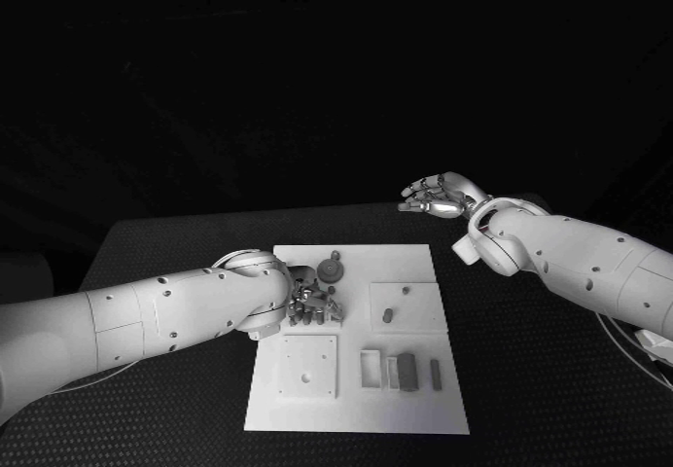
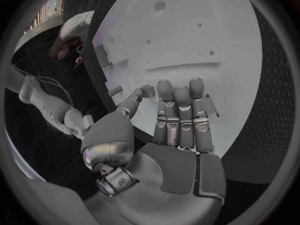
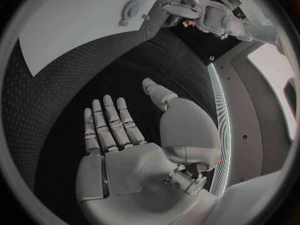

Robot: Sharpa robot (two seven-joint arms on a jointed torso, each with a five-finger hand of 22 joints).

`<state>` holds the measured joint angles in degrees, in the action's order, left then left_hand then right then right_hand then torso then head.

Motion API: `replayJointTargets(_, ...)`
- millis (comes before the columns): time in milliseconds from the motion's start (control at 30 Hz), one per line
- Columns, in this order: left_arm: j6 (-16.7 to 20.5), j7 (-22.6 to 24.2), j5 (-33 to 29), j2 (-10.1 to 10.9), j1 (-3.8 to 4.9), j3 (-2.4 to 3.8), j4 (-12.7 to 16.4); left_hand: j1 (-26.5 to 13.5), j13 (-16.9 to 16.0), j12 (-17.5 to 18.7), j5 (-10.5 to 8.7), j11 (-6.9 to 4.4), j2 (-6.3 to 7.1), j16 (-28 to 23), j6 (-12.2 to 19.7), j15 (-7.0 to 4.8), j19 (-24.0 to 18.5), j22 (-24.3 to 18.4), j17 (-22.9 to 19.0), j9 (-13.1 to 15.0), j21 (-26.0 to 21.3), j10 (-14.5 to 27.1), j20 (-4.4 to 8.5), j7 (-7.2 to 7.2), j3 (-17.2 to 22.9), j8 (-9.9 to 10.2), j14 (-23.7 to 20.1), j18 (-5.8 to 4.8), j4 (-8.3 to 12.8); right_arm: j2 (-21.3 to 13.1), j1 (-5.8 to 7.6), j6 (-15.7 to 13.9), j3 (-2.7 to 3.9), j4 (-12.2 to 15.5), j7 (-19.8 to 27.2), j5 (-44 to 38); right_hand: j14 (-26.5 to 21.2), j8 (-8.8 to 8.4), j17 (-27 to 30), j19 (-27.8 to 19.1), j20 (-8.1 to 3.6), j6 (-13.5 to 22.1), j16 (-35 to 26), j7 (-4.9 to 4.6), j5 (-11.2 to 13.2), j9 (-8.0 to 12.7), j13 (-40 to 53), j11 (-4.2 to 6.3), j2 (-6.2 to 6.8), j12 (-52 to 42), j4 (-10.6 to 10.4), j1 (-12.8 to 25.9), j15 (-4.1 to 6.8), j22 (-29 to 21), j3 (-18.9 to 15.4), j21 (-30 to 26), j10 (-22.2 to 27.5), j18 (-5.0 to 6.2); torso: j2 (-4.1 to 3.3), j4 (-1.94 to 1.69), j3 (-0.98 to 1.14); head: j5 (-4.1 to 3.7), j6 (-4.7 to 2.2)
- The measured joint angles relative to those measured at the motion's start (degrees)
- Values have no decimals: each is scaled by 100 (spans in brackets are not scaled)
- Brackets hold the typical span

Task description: Assemble the parts on the task board

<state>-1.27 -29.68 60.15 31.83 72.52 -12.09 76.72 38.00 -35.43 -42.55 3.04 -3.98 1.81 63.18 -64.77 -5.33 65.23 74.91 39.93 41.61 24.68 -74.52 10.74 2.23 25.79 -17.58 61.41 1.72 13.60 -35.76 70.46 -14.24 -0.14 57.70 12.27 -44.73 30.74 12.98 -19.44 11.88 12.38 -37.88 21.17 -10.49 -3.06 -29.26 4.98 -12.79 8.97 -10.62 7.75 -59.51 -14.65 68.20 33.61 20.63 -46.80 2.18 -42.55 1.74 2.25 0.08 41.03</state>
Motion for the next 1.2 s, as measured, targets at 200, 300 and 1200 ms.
replayJointTargets(200, 54, 1, -10, 84, 1, 6, 61, 0, 0, 0, 0, 21, 0, 0, 0, 0, 0, 0, -12, 0, 0, 21, 0, 0, 0, 18, 0, -1, 0, -22, -7, -4, -3, 105, -22, -200, 219, 88, -43, 0, 0, -26, 97, 2, 0, 0, -10, -6, 13, -16, 161, -128, -53, 46, 0, -26, -195, 0, 2, -1, 0, 0, -21)
replayJointTargets(300, 102, 4, -49, 152, 10, 15, 145, 0, 0, 0, 0, 44, 0, 0, 69, 14, 0, 0, -31, -5, -1, 44, 0, 41, 0, 58, -37, -4, 0, -62, -14, -18, -5, 222, -54, -461, 541, 209, -136, 222, -48, -221, 269, -17, 0, -11, 20, 66, 39, -138, 277, -190, 59, 58, 13, -7, -440, 0, 3, -4, 0, -4, -31)
replayJointTargets(1200, 723, 339, -857, 701, 149, 220, 581, 533, 509, 745, 0, 398, 209, -556, 628, 401, -598, -189, -543, -24, -676, 687, -367, 396, 209, 366, -707, -83, 249, -533, -194, -153, -427, 1968, -691, -4155, 577, 598, -715, -4, 26, -1258, 194, 125, 0, -78, 601, 317, 333, -443, 484, -226, 92, 116, 47, -346, -992, -57, -8, -4, -12, 36, -125)
